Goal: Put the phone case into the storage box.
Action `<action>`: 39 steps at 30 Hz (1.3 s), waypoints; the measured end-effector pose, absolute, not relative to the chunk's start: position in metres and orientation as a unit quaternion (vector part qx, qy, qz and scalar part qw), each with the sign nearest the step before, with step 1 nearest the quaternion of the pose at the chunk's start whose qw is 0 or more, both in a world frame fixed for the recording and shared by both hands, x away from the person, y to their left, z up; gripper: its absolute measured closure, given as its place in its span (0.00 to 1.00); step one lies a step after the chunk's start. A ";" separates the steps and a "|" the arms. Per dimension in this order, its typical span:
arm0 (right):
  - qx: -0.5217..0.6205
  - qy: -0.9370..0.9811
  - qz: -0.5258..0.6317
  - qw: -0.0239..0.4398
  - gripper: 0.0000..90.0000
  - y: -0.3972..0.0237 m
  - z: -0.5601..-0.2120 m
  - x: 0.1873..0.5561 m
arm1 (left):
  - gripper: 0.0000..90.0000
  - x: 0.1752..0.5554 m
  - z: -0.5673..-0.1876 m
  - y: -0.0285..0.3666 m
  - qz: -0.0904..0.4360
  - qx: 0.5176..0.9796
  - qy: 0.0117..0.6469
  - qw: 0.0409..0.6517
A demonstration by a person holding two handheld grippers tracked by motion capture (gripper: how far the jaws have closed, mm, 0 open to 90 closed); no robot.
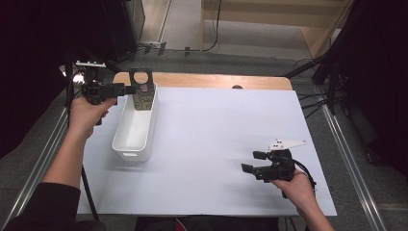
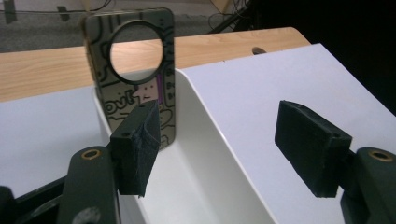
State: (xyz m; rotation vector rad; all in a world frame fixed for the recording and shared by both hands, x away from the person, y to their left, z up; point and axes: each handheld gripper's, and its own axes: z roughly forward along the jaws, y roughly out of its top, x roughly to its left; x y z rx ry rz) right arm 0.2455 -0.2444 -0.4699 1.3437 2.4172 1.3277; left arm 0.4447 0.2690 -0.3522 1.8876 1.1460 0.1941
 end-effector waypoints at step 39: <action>0.437 0.786 0.435 0.039 0.26 -0.244 -0.469 0.243 | 0.35 0.378 -0.365 0.214 0.047 0.813 0.364 0.453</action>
